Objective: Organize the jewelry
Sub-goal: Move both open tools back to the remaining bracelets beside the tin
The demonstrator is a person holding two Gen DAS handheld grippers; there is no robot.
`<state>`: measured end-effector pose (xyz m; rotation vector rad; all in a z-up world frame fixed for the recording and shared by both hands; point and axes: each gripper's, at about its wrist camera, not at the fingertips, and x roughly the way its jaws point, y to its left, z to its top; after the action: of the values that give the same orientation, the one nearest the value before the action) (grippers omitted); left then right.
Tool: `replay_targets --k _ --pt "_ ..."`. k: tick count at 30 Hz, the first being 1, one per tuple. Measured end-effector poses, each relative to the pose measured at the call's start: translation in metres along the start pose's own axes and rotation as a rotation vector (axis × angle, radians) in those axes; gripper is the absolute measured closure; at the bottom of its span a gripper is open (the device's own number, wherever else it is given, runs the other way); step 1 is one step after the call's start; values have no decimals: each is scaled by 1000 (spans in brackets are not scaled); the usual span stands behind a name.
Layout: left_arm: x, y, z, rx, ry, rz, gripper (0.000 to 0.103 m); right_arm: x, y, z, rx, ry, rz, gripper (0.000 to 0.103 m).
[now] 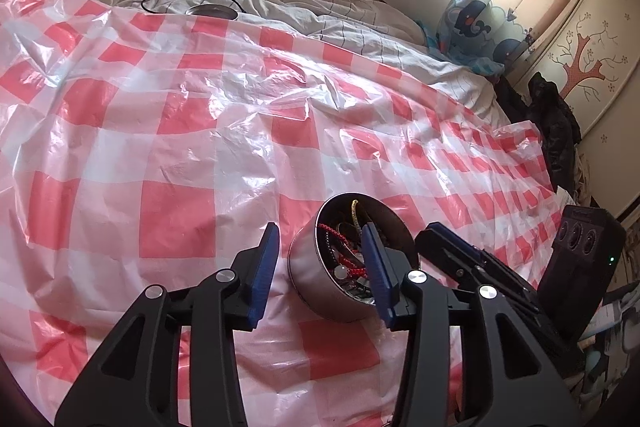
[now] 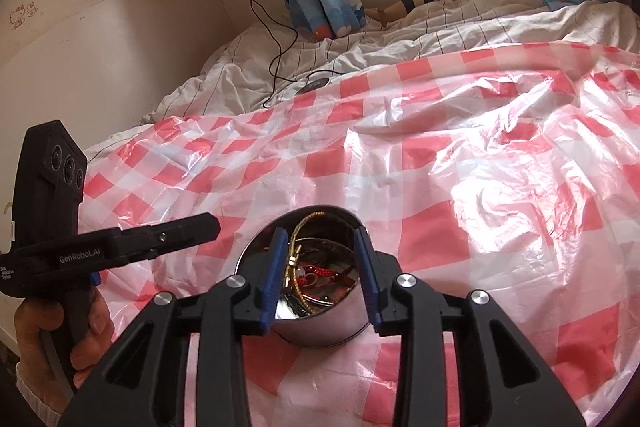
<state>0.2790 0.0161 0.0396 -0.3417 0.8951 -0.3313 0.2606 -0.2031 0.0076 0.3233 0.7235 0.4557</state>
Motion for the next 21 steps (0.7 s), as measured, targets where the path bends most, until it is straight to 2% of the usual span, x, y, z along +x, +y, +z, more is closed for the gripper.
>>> replay_targets --k 3,8,12,15,17,21 --pt "0 1 0 -6 -5 5 60 -6 -4 3 16 -24 -14 66" --pt "-2 3 1 -11 -7 6 59 -11 -14 5 55 -14 -23 61" --pt "-9 -2 -8 39 6 11 58 -22 -10 5 55 4 -2 61" --pt "-17 -8 -24 89 40 16 58 -44 -1 -3 22 32 18 61" --pt "-25 -14 -41 125 60 1 58 -57 3 -12 -12 81 30 61" --pt "-36 -24 -92 187 142 -78 58 -88 2 -47 -8 123 52 61"
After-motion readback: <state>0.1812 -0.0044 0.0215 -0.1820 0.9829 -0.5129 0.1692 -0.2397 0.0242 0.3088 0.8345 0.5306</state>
